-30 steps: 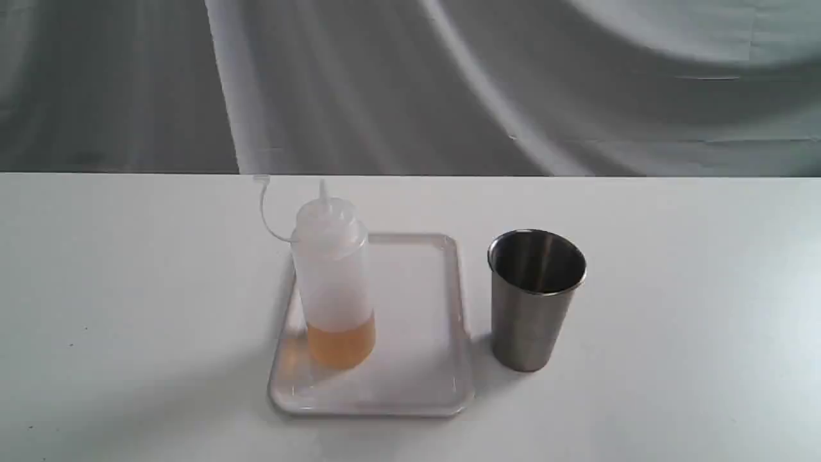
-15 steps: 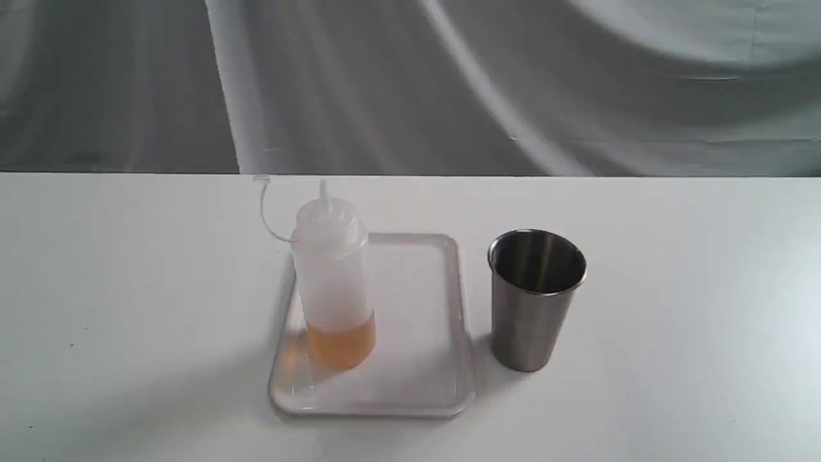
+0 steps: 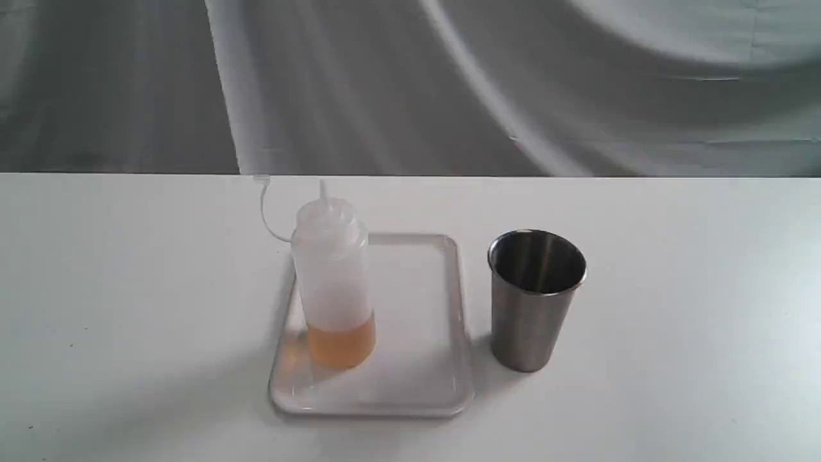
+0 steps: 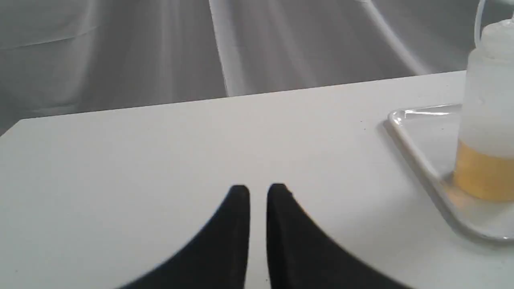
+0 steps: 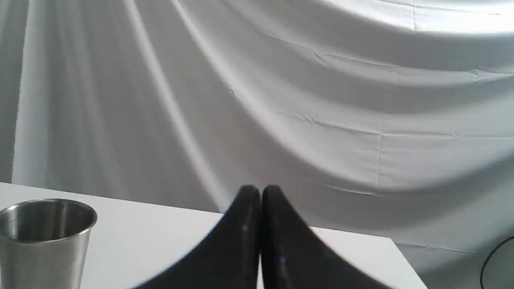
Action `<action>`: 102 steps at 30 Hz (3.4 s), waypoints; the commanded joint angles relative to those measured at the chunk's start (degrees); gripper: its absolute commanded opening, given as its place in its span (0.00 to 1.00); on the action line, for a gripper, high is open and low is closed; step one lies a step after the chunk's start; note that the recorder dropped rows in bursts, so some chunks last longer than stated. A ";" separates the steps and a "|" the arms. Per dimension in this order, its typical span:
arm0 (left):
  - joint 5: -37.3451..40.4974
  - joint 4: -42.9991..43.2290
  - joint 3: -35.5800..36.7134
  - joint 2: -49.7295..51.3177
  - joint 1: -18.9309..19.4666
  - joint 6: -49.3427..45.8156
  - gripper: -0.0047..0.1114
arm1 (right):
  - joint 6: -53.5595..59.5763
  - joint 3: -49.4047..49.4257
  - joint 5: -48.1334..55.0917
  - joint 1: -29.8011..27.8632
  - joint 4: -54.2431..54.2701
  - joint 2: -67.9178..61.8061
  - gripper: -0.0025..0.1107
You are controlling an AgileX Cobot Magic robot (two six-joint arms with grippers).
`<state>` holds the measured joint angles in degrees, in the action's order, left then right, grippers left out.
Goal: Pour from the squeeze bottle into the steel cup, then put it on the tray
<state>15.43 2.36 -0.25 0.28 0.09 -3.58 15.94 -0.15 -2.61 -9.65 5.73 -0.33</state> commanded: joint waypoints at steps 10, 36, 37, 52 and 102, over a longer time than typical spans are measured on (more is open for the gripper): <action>-0.41 0.14 0.25 -0.28 -0.06 0.10 0.11 | -0.19 0.15 0.26 -1.86 -0.55 0.33 0.02; -0.41 0.14 0.25 -0.28 -0.06 0.10 0.11 | -3.99 0.15 16.83 -8.72 -0.21 0.33 0.02; -0.41 0.14 0.25 -0.28 -0.06 0.10 0.11 | -3.99 0.15 17.65 -8.72 -0.21 0.33 0.02; -0.41 0.14 0.25 -0.28 -0.06 0.10 0.11 | -4.24 0.15 22.06 -11.73 -0.21 0.33 0.02; -0.41 0.14 0.25 -0.28 -0.06 0.10 0.11 | -4.38 0.15 22.15 -0.46 -0.20 0.33 0.02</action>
<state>15.43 2.36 -0.25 0.28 0.09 -3.58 11.85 -0.15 19.61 -10.28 5.73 -0.33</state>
